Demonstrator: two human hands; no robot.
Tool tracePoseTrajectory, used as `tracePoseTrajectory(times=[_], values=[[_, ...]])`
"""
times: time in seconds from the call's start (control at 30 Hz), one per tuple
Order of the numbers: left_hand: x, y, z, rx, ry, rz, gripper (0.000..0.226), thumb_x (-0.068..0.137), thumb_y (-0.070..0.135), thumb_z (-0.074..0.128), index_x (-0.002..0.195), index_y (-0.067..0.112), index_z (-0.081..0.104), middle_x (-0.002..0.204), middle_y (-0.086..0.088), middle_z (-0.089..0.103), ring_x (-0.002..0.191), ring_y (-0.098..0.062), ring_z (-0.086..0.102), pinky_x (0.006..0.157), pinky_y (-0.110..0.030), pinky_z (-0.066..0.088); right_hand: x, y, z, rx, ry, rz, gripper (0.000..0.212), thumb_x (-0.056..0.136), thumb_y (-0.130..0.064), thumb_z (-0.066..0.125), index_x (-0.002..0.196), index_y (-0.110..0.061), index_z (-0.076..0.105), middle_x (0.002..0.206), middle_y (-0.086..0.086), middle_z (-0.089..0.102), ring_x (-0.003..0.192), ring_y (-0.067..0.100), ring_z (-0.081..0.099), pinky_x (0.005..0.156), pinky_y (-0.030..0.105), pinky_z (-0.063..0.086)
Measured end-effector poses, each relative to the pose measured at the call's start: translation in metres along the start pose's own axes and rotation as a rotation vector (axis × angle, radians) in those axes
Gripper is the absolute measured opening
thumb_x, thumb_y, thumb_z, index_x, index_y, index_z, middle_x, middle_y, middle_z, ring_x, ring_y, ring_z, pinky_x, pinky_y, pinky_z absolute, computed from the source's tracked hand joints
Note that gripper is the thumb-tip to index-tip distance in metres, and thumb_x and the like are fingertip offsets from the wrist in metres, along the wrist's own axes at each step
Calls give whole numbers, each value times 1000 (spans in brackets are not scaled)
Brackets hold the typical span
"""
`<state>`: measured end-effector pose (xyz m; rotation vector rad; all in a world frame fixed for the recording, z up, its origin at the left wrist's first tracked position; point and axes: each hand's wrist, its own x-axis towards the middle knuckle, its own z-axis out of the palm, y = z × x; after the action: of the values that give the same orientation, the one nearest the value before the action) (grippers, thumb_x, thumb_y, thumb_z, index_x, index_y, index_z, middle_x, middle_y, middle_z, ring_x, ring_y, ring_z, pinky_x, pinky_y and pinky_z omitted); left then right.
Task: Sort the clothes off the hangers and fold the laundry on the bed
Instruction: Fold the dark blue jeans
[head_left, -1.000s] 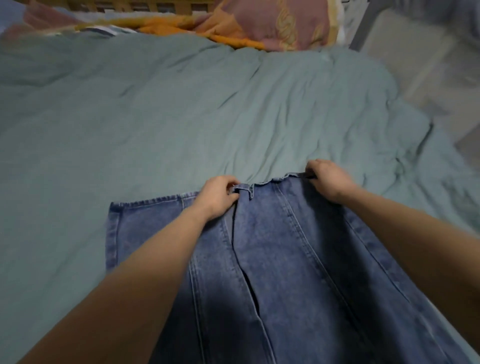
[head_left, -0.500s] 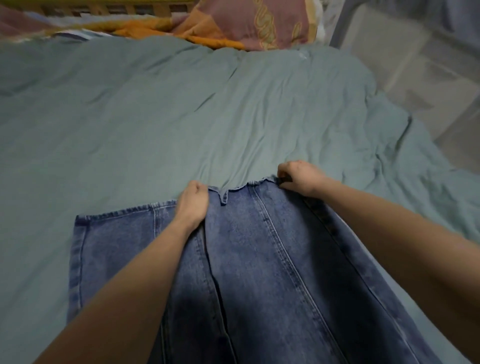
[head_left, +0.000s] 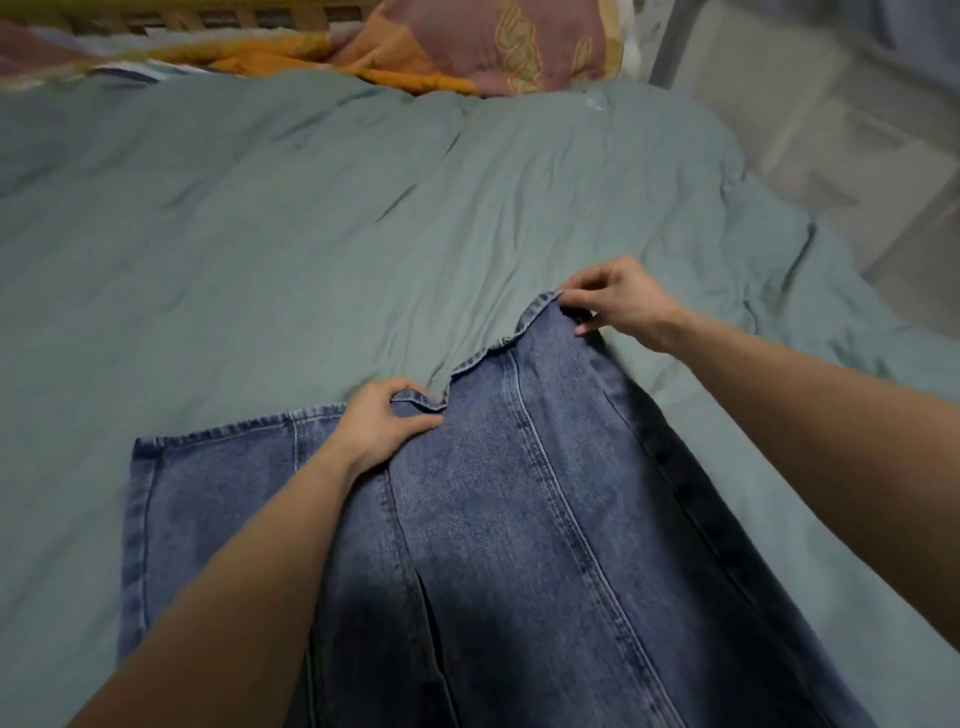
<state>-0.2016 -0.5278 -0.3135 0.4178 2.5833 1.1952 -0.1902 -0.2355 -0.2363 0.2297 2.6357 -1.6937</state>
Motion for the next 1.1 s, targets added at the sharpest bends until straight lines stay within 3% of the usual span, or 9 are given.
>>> tracePoseTrajectory(times=[0.13, 0.37, 0.47, 0.6, 0.73, 0.83, 0.9, 1.0, 1.1], values=[[0, 14, 2, -293, 26, -161, 12, 88, 22, 69, 86, 11, 74, 74, 0, 70, 73, -12, 63, 58, -16, 46, 0, -12, -17, -69, -154, 31, 28, 91, -21, 64, 69, -6, 55, 62, 4, 45, 55, 8, 41, 54, 19, 34], [12, 42, -6, -697, 14, -298, 39, 86, 46, 65, 98, 9, 71, 87, -1, 76, 84, -16, 72, 79, -29, 56, 21, -18, -19, -82, 149, 103, 36, 90, -27, 64, 62, -20, 44, 62, 2, 41, 52, 9, 37, 48, 20, 31], [14, 39, -6, -822, 13, -342, 31, 96, 40, 54, 95, 13, 69, 85, 1, 74, 73, -12, 71, 66, -23, 55, 33, -21, -15, -169, 240, 52, 43, 88, -27, 66, 58, -21, 36, 57, -1, 36, 47, 7, 34, 46, 20, 29], [23, 23, 2, -77, 110, -386, 35, 94, 38, 59, 81, 6, 68, 91, -17, 69, 79, -27, 64, 73, -34, 49, 32, -16, -3, -812, 155, 36, 23, 86, -38, 65, 91, -16, 58, 98, 11, 63, 96, 27, 59, 81, 32, 43], [18, 23, 20, 412, 401, -312, 28, 95, 21, 56, 114, 3, 62, 124, -21, 54, 116, -39, 48, 95, -41, 38, -6, 13, 45, -1056, 151, -31, 59, 96, -44, 44, 147, -20, 26, 158, 16, 14, 146, 29, 11, 114, 48, 15], [-7, 19, 27, 547, 622, 167, 29, 90, 16, 59, 119, 10, 60, 127, -13, 55, 117, -34, 50, 96, -44, 37, -59, 29, 78, -1023, 163, -157, 59, 99, -46, 34, 151, -23, 20, 161, 8, 3, 149, 24, -3, 118, 46, -2], [-28, 11, 37, 610, 416, 306, 39, 98, 29, 46, 133, 13, 53, 140, -8, 50, 130, -30, 43, 109, -43, 27, -88, 55, 81, -1084, 1, -94, 61, 100, -51, 24, 153, -25, 9, 161, 1, -4, 148, 19, -8, 119, 43, -8], [-39, -3, 42, 789, 18, -41, 67, 100, 56, 19, 155, 19, 7, 162, 0, 4, 149, -22, 0, 118, -46, -7, -94, 88, 66, -1165, -65, 154, 61, 102, -47, 15, 154, -20, 0, 161, 0, -7, 148, 13, -6, 119, 38, -8], [-37, 7, 39, 727, 73, -270, 72, 99, 58, 18, 155, 16, 0, 162, -8, -8, 148, -31, -10, 118, -50, -7, -100, 76, 77, -1062, 70, 249, 64, 102, -45, 19, 154, -11, 2, 161, 9, -7, 148, 21, -6, 120, 39, -3]])
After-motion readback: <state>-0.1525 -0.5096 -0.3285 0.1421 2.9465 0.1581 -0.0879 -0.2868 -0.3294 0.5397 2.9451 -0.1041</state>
